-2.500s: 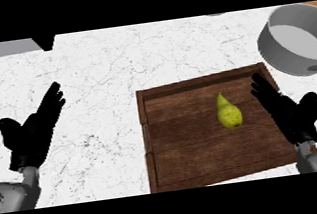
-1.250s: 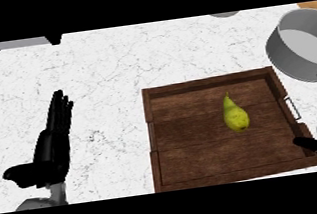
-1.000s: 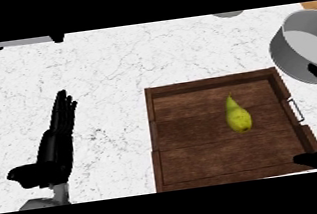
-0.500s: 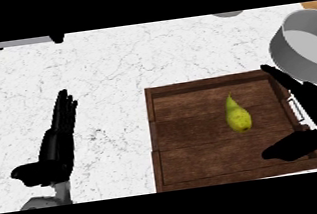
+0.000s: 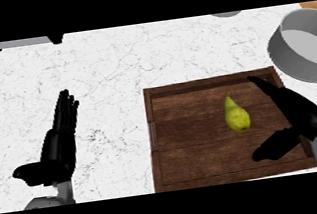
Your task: Pick the pear from the tray and place it in the pot
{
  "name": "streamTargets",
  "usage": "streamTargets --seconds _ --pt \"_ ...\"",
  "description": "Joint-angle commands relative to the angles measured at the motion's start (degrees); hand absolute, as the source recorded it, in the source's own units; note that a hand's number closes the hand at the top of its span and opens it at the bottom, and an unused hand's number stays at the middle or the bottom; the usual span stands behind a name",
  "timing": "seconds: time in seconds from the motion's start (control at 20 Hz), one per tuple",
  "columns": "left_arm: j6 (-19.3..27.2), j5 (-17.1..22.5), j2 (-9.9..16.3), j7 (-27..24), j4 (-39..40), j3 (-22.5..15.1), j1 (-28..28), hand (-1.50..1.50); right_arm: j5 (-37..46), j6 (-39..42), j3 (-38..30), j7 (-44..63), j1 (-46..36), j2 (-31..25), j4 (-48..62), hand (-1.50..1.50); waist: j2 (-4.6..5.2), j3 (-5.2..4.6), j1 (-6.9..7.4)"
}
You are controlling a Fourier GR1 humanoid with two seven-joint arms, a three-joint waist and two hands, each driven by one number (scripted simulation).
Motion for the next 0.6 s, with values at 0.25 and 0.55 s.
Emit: streamTargets --seconds 0.25,0.55 --pt "-5.3 -0.3 0.2 -1.1 -1.0 3.8 3.4 0.0 5.7 2.6 -1.8 -5.4 0.7 4.9 5.3 -1.5 -0.02 0.01 -0.08" --pt "-3.8 -2.2 -1.2 3.5 -3.8 4.6 1.0 0.0 12.9 -2.2 0.4 -7.6 -2.4 11.3 13.7 -1.5 -0.01 0.02 0.07"
